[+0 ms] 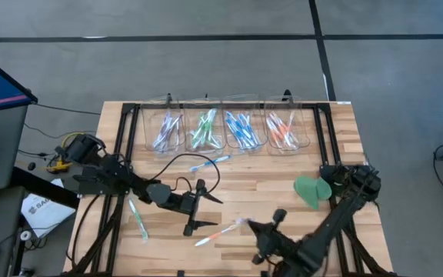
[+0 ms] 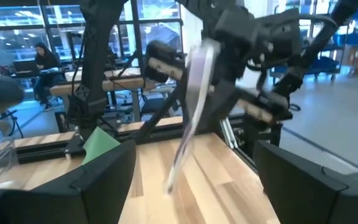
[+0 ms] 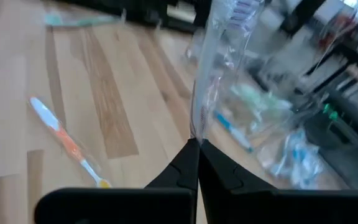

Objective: Pick & Place Toothbrushes
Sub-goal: Put the purple toothbrush into the left transparent bin

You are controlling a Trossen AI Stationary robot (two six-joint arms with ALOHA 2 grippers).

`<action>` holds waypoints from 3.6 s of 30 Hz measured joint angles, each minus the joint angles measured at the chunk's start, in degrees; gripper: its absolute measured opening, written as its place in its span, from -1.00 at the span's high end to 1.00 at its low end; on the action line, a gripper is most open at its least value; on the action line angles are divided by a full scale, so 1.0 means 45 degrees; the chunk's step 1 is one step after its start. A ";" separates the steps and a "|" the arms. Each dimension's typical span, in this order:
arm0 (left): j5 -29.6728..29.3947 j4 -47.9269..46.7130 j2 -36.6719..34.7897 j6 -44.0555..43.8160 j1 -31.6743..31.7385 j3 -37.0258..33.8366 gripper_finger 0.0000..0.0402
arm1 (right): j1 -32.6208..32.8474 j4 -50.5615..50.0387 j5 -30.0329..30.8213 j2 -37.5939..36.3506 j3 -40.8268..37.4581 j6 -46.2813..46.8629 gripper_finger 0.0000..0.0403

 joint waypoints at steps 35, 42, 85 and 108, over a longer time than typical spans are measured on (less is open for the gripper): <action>-0.0010 0.0029 0.0000 -0.0354 0.0019 0.0005 -0.30 | -0.2848 0.6850 -0.3150 0.0005 0.0010 -0.7499 1.00; -0.0010 -0.0020 0.0000 -0.0359 -0.0010 0.0005 0.22 | -0.2865 0.6843 -0.3150 0.0005 0.0010 -0.7499 1.00; -0.0546 -0.1296 -0.0291 -0.1272 -0.0087 0.0014 0.96 | -0.2723 0.3756 -0.4386 0.0019 0.0015 -0.4441 -0.24; -0.5211 -1.4707 -1.0441 -0.1209 0.4151 0.0005 0.96 | -0.2416 -0.1286 -0.4180 0.0010 0.0928 -0.0203 -0.24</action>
